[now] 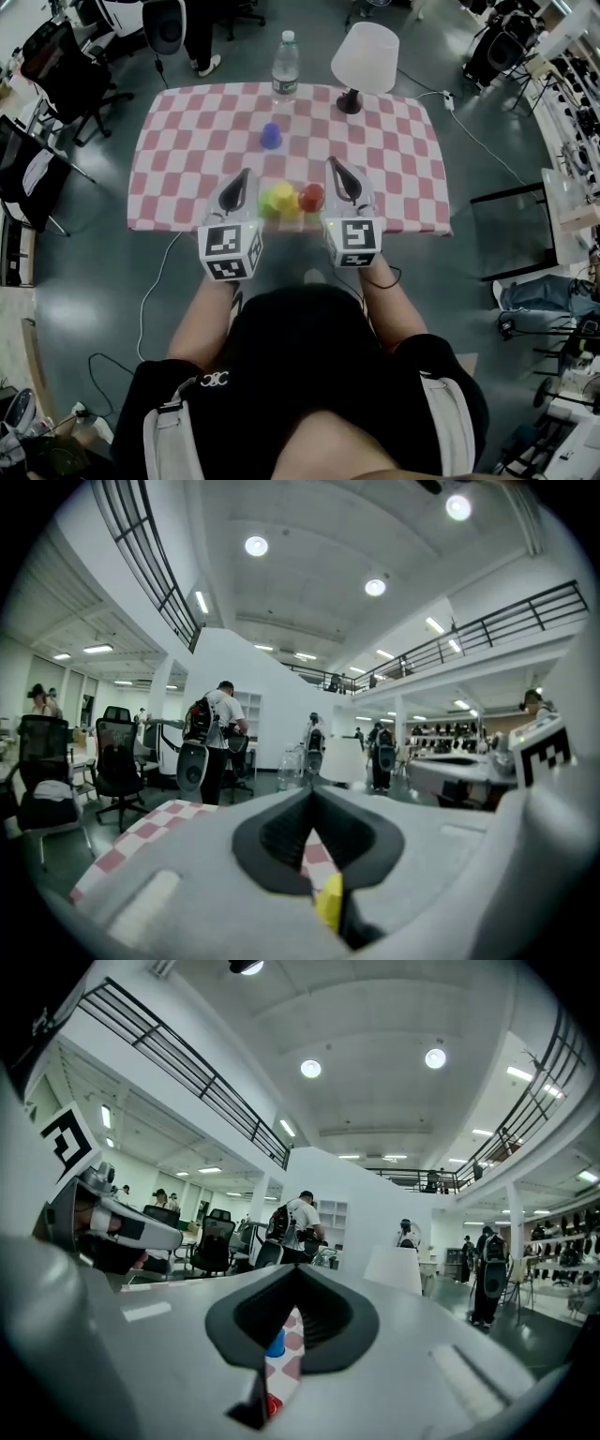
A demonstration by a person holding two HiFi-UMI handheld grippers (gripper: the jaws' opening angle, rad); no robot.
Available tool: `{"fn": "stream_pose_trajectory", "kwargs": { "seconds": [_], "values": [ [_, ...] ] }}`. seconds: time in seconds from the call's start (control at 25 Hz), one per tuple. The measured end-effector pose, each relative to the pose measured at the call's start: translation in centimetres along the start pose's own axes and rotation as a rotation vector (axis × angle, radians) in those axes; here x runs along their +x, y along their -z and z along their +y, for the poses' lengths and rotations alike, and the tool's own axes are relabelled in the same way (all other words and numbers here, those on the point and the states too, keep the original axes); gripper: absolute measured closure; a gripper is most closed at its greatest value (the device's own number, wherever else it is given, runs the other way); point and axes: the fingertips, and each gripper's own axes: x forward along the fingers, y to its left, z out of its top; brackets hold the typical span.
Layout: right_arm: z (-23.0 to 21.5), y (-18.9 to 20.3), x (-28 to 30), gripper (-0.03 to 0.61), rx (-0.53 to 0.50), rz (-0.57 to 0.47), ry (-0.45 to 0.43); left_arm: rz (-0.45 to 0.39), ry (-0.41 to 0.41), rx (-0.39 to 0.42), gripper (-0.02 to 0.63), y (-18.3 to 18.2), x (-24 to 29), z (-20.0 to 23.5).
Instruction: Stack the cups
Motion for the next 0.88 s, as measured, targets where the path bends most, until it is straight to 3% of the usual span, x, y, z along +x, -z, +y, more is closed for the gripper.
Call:
{"fn": "stream_pose_trajectory", "kwargs": {
  "seconds": [0.12,0.24,0.32,0.36,0.48,0.88],
  "values": [
    [0.1,0.1,0.5,0.58,-0.064,0.036,-0.073,0.006,-0.002,-0.003,0.615,0.2,-0.1,0.2],
    [0.3,0.5,1.7,0.561,-0.105,0.128,-0.231,0.012,-0.012,-0.011,0.615,0.4,-0.2,0.7],
    [0.3,0.3,2.8,0.437,-0.134,0.198,-0.363,0.016,-0.026,-0.018,0.615,0.5,-0.4,1.1],
    [0.2,0.3,3.4,0.419,-0.172,0.232,-0.42,0.018,-0.033,-0.021,0.615,0.6,-0.5,1.3],
    [-0.3,0.7,5.1,0.405,-0.313,0.314,-0.526,0.023,-0.061,-0.031,0.615,0.9,-0.9,1.9],
    [0.8,4.9,11.6,0.403,-0.589,0.485,-0.785,0.045,-0.21,-0.07,0.615,2.1,-1.8,4.1]
  ]
}}
